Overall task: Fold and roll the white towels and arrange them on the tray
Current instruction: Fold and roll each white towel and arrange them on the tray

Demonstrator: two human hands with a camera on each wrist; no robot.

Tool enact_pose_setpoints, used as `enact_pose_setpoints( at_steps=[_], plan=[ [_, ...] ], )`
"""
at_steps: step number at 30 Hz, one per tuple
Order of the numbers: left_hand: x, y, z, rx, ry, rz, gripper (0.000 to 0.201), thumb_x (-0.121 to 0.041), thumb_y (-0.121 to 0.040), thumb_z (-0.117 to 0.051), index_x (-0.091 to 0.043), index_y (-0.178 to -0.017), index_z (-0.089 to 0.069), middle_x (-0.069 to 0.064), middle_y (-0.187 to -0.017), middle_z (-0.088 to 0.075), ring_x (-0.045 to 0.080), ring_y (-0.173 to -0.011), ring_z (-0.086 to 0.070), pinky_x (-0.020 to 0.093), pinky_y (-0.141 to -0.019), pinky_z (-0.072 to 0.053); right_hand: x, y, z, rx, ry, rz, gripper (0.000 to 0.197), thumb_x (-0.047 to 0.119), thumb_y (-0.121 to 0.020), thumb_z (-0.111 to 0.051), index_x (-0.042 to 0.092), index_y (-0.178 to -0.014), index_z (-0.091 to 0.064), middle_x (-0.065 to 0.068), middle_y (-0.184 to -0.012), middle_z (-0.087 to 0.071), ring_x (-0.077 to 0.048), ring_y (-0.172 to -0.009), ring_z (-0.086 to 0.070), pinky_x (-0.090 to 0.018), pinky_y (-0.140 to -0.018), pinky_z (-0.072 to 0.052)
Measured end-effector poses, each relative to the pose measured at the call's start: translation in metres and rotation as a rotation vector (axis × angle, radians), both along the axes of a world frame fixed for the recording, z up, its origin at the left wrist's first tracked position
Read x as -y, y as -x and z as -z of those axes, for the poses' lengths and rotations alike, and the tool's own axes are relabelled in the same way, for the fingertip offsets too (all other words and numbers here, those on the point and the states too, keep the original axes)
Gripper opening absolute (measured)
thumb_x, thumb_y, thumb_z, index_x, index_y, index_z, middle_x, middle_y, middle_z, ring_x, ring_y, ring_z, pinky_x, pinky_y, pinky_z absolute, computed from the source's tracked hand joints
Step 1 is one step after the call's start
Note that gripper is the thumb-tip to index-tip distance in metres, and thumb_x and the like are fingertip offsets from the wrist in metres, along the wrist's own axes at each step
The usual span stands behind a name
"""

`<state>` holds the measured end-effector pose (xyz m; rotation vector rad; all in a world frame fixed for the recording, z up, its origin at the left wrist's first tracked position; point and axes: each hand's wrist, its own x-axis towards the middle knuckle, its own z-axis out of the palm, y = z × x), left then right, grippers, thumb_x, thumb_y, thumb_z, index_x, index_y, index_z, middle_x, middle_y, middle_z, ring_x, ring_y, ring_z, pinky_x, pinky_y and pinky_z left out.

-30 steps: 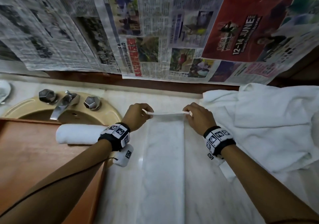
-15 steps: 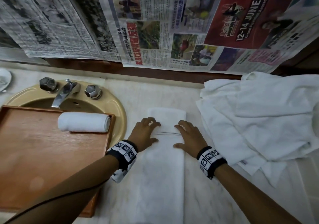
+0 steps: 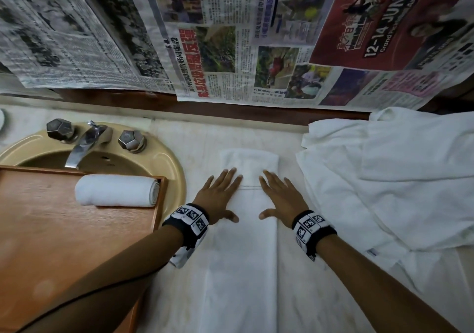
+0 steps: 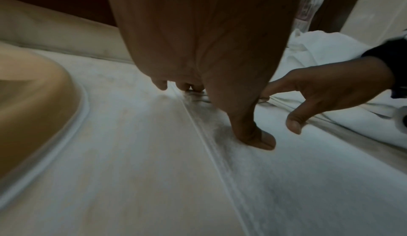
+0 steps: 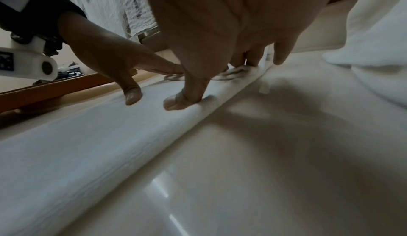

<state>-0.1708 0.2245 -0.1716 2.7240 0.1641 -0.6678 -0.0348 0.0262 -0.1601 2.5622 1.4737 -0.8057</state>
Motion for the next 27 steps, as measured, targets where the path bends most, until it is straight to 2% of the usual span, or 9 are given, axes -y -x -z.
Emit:
enact_pose_setpoints(
  at_steps=[8, 14, 17, 19, 22, 24, 27],
  plan=[
    [-0.041, -0.068, -0.004, -0.02, -0.03, 0.001, 0.114, -0.065, -0.08, -0.064, -0.028, -0.155, 0.013, -0.003, -0.161, 0.024, 0.017, -0.15, 0.015, 0.046, -0.122, -0.002, -0.045, -0.064, 0.002, 0.011, 0.026, 0.022, 0.101, 0.055, -0.087, -0.061, 0.018, -0.156, 0.002, 0.0, -0.162, 0.018, -0.016, -0.15, 0.011, -0.041, -0.122, 0.0],
    [-0.058, -0.095, -0.007, -0.045, -0.058, 0.017, 0.109, -0.064, -0.083, -0.061, -0.029, -0.156, 0.012, -0.004, -0.162, 0.023, 0.016, -0.15, 0.014, 0.049, -0.12, -0.003, -0.063, -0.087, 0.001, -0.022, 0.029, 0.062, 0.097, 0.05, -0.089, -0.062, 0.018, -0.157, -0.002, 0.0, -0.163, 0.014, -0.016, -0.15, 0.009, -0.04, -0.122, -0.002],
    [-0.05, -0.091, -0.013, -0.018, -0.053, -0.013, 0.103, -0.058, -0.087, -0.06, -0.026, -0.156, 0.01, -0.001, -0.162, 0.021, 0.017, -0.15, 0.014, 0.049, -0.121, 0.0, -0.065, -0.077, -0.007, 0.023, 0.016, 0.061, 0.094, 0.046, -0.091, -0.061, 0.015, -0.156, 0.0, -0.005, -0.163, 0.015, -0.019, -0.15, 0.01, -0.041, -0.122, 0.0],
    [-0.033, -0.075, -0.013, 0.095, -0.045, -0.064, 0.093, -0.048, -0.094, -0.056, -0.023, -0.157, 0.007, 0.002, -0.163, 0.018, 0.018, -0.15, 0.014, 0.048, -0.122, 0.0, -0.058, -0.059, -0.008, 0.105, -0.103, 0.068, 0.086, 0.039, -0.095, -0.057, 0.012, -0.156, -0.002, -0.008, -0.163, 0.011, -0.021, -0.151, 0.008, -0.041, -0.123, -0.002],
    [-0.003, -0.043, -0.003, 0.329, -0.009, -0.121, 0.069, -0.036, -0.103, -0.042, -0.017, -0.158, -0.004, 0.003, -0.164, 0.007, 0.019, -0.151, 0.008, 0.042, -0.123, 0.0, -0.039, -0.023, 0.003, 0.22, -0.313, 0.088, 0.066, 0.025, -0.099, -0.05, 0.006, -0.154, -0.018, -0.013, -0.163, -0.007, -0.027, -0.151, -0.007, -0.043, -0.122, -0.015],
    [0.011, -0.03, 0.01, 0.375, 0.004, -0.108, 0.06, -0.033, -0.106, -0.032, -0.016, -0.158, -0.008, 0.004, -0.164, 0.002, 0.018, -0.152, 0.005, 0.041, -0.123, 0.0, -0.029, -0.006, 0.016, 0.194, -0.311, 0.069, 0.06, 0.022, -0.1, -0.044, 0.005, -0.153, -0.02, -0.013, -0.163, -0.01, -0.028, -0.15, -0.011, -0.046, -0.12, -0.02],
    [0.014, -0.026, 0.027, 0.325, -0.045, -0.092, 0.058, -0.037, -0.107, -0.022, -0.017, -0.158, -0.005, 0.001, -0.165, 0.002, 0.016, -0.151, 0.006, 0.044, -0.123, -0.004, -0.022, 0.0, 0.028, 0.146, -0.226, 0.052, 0.057, 0.026, -0.104, -0.033, 0.007, -0.154, -0.017, -0.011, -0.163, -0.008, -0.027, -0.151, -0.009, -0.049, -0.119, -0.02]
  ],
)
